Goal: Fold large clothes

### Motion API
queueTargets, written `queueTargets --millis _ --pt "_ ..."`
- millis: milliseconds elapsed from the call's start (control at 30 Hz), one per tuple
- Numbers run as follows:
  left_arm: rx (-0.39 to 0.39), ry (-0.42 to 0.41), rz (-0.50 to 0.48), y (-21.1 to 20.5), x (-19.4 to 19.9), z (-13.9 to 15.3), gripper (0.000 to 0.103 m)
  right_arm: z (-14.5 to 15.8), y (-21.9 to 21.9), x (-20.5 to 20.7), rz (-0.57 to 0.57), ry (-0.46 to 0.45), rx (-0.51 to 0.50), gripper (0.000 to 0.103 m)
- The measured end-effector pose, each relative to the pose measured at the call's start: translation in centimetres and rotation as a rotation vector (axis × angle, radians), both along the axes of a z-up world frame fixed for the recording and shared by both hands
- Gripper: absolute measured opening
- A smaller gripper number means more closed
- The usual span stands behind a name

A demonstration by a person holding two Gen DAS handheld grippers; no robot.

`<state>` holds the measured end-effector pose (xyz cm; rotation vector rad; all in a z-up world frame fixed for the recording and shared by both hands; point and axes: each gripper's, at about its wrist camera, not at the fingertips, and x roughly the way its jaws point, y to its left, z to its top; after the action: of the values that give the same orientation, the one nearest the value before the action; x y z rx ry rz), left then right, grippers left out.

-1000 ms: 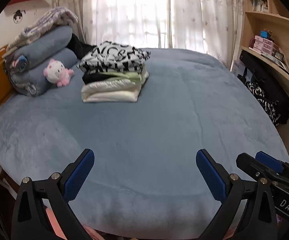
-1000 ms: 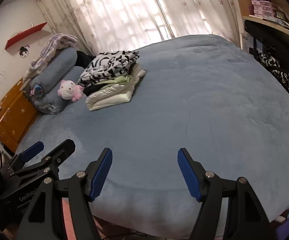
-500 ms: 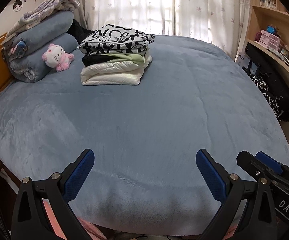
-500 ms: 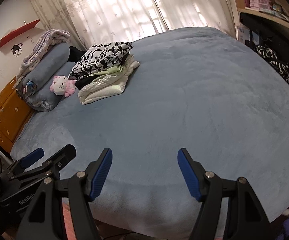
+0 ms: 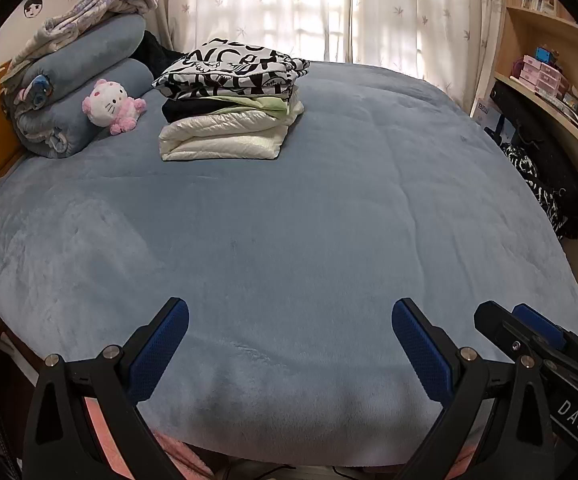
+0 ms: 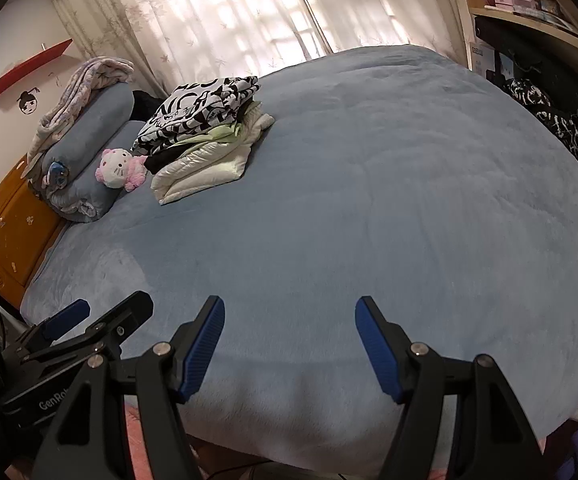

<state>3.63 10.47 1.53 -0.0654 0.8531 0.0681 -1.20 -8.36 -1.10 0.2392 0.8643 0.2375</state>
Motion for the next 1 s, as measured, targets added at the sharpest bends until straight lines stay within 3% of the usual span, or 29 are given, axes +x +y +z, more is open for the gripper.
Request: queueTargets --millis 1000 --pt "0.003 0.022 0.006 0.13 0.04 -0.23 0.099 -0.45 -0.09 0.15 -0.006 0.012 -0.003 0.068"
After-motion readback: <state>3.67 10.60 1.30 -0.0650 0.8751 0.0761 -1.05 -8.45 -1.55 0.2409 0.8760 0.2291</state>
